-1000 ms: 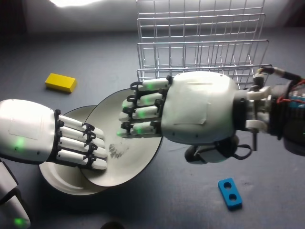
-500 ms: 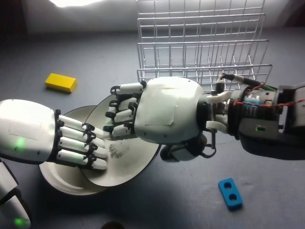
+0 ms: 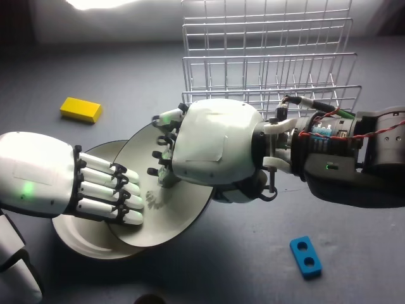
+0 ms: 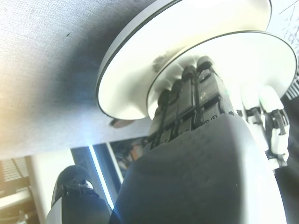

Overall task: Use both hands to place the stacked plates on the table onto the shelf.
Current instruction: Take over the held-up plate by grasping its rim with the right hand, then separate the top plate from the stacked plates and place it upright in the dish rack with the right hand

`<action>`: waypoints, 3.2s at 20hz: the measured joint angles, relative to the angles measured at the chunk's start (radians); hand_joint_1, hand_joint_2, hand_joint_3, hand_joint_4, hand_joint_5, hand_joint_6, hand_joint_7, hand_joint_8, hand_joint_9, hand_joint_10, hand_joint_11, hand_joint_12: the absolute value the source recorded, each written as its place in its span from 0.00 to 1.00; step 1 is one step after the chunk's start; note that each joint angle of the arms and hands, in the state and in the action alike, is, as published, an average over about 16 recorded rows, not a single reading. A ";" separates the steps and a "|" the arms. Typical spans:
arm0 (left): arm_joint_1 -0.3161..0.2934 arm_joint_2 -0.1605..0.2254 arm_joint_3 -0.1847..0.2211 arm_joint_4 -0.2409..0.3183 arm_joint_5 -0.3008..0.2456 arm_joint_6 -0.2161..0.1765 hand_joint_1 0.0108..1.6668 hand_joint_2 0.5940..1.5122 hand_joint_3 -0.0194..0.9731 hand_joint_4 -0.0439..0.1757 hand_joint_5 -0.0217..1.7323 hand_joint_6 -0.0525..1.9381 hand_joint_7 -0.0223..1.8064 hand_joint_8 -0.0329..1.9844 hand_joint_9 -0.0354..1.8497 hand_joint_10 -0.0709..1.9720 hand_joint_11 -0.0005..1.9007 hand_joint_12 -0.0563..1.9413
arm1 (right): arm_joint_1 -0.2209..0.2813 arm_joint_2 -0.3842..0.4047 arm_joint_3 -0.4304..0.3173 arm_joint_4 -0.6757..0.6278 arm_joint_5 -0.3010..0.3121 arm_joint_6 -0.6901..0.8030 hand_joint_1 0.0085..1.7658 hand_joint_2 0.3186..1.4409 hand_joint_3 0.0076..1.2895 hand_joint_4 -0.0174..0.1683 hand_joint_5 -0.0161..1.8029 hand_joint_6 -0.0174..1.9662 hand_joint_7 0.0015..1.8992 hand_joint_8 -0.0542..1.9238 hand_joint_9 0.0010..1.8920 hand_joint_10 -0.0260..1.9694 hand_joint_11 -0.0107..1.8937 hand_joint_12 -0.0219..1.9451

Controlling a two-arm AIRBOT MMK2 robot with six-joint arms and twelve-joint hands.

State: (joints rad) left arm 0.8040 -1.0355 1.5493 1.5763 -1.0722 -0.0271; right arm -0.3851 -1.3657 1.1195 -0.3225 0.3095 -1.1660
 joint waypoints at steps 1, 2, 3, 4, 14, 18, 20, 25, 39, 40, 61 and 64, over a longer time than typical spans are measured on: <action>-0.001 0.000 0.001 0.000 -0.001 -0.001 0.00 0.32 0.04 0.18 0.01 0.02 0.01 0.01 0.03 0.04 0.01 0.02 | 0.000 -0.002 0.002 0.000 0.004 -0.001 0.71 0.57 0.01 0.11 0.44 0.04 0.42 0.05 0.40 0.11 0.21 0.59; -0.004 -0.001 0.002 0.001 -0.001 -0.003 0.00 0.32 0.04 0.18 0.01 0.02 0.01 0.01 0.03 0.04 0.01 0.02 | 0.000 -0.004 0.004 0.000 0.009 -0.002 0.71 0.56 0.01 0.10 0.46 0.04 0.44 0.06 0.42 0.14 0.24 0.59; -0.007 -0.001 0.003 0.001 -0.002 -0.005 0.00 0.32 0.04 0.18 0.01 0.02 0.01 0.01 0.03 0.04 0.01 0.02 | 0.000 -0.005 0.005 0.000 0.013 -0.002 0.71 0.56 0.01 0.10 0.47 0.05 0.46 0.07 0.44 0.17 0.27 0.58; -0.011 -0.001 0.004 0.001 -0.002 -0.008 0.00 0.32 0.04 0.18 0.02 0.02 0.01 0.01 0.03 0.04 0.01 0.02 | 0.000 -0.007 0.006 0.001 0.018 -0.002 0.71 0.55 0.01 0.10 0.49 0.06 0.48 0.07 0.46 0.19 0.30 0.58; -0.101 0.059 -0.001 0.013 -0.014 -0.079 0.00 0.33 0.04 0.21 0.02 0.03 0.02 0.01 0.03 0.04 0.01 0.02 | 0.010 0.000 -0.006 0.009 0.037 0.000 0.72 0.50 0.01 0.07 0.57 0.18 0.59 0.19 0.57 0.46 0.52 0.52; -0.171 0.107 -0.004 0.040 -0.021 -0.124 0.00 0.33 0.04 0.22 0.02 0.03 0.02 0.02 0.03 0.04 0.01 0.02 | 0.032 0.016 -0.028 0.016 0.023 0.008 0.72 0.50 0.01 0.08 0.57 0.24 0.59 0.24 0.58 0.47 0.53 0.51; -0.207 0.136 -0.004 0.061 -0.025 -0.145 0.00 0.34 0.04 0.22 0.02 0.03 0.02 0.02 0.03 0.04 0.01 0.02 | 0.048 0.027 -0.042 0.020 0.014 0.014 0.73 0.50 0.01 0.09 0.57 0.28 0.59 0.28 0.59 0.47 0.52 0.51; -0.306 0.206 -0.004 0.141 -0.036 -0.191 0.00 0.34 0.04 0.22 0.02 0.03 0.02 0.02 0.03 0.04 0.01 0.02 | 0.102 0.062 -0.089 0.028 -0.014 0.029 0.74 0.53 0.01 0.10 0.54 0.41 0.57 0.37 0.58 0.47 0.52 0.49; -0.546 0.311 0.024 0.336 -0.070 -0.319 0.00 0.34 0.04 0.22 0.02 0.03 0.02 0.02 0.03 0.04 0.01 0.02 | 0.265 0.165 -0.191 0.063 -0.085 0.102 0.77 0.62 0.01 0.08 0.49 0.54 0.56 0.43 0.55 0.47 0.50 0.45; -0.553 0.313 0.026 0.342 -0.072 -0.325 0.00 0.34 0.04 0.22 0.02 0.03 0.02 0.02 0.03 0.04 0.01 0.02 | 0.277 0.170 -0.193 0.075 -0.091 0.109 0.77 0.62 0.01 0.08 0.50 0.53 0.56 0.43 0.55 0.47 0.50 0.45; -0.572 0.317 0.032 0.367 -0.080 -0.341 0.00 0.35 0.04 0.22 0.02 0.03 0.02 0.02 0.03 0.04 0.01 0.02 | 0.406 0.236 -0.137 0.352 -0.137 0.452 0.77 0.62 0.01 0.06 0.51 0.49 0.56 0.44 0.55 0.47 0.50 0.47; -0.573 0.317 0.032 0.368 -0.080 -0.341 0.00 0.35 0.04 0.22 0.02 0.03 0.02 0.02 0.03 0.04 0.01 0.02 | 0.407 0.246 -0.118 0.401 -0.130 0.476 0.77 0.62 0.01 0.05 0.51 0.49 0.56 0.44 0.55 0.47 0.50 0.47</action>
State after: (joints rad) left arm 0.2307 -0.7181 1.5815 1.9442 -1.1523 -0.3680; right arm 0.0224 -1.1200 1.0020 0.0787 0.1798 -0.6904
